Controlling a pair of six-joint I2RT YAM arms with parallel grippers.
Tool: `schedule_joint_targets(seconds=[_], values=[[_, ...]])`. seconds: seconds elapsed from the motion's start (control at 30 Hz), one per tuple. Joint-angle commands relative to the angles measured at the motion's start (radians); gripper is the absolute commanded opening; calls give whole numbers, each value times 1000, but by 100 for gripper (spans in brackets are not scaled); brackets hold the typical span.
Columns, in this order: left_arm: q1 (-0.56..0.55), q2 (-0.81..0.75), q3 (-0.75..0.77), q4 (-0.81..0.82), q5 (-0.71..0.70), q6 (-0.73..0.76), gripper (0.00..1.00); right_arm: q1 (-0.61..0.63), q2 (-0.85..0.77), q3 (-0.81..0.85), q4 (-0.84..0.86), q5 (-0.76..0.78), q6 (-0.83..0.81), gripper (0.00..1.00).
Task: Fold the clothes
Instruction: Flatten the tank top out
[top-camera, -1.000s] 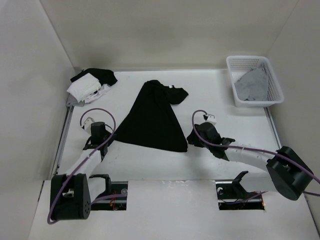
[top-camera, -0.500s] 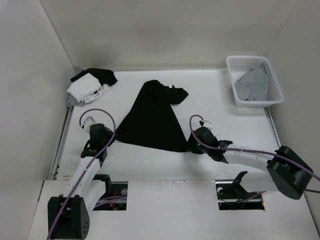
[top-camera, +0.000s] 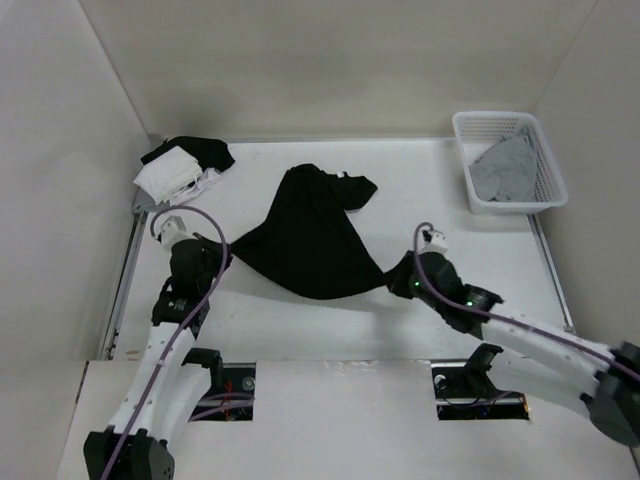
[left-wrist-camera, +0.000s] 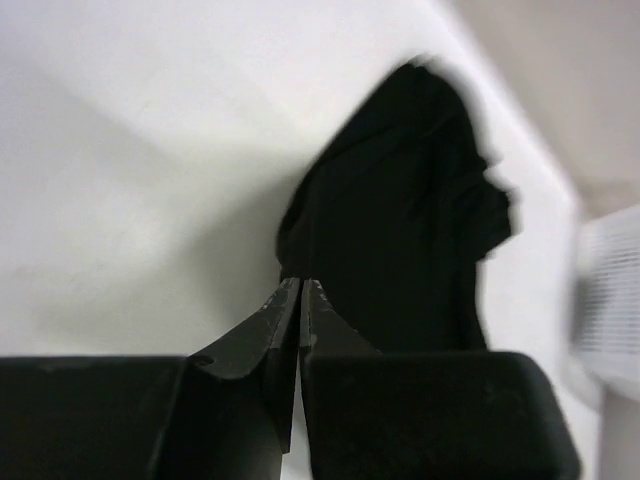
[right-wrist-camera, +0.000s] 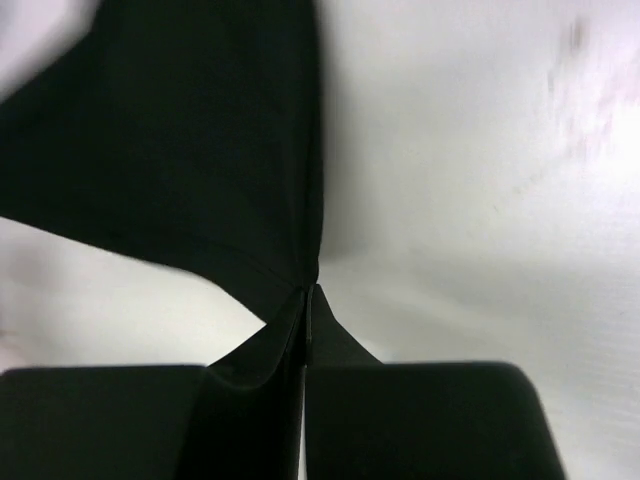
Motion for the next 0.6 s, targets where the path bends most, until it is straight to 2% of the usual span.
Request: schedule_joint_targets(seconds=[0.0, 0.07, 0.17, 0.4, 0.57], values=[[-64, -77, 248, 80, -95, 17, 1, 5, -226, 180, -132, 157, -108, 0], [-125, -90, 357, 114, -170, 39, 1, 33, -302, 323, -209, 227, -196, 0], [-214, -94, 481, 214, -276, 109, 1, 99, -314, 538, -263, 339, -312, 0], [-359, -43, 756, 367, -382, 287, 1, 292, -175, 1012, -237, 588, -651, 0], [-370, 26, 903, 392, -413, 384, 1, 335, -69, 1241, -144, 607, -860, 1]])
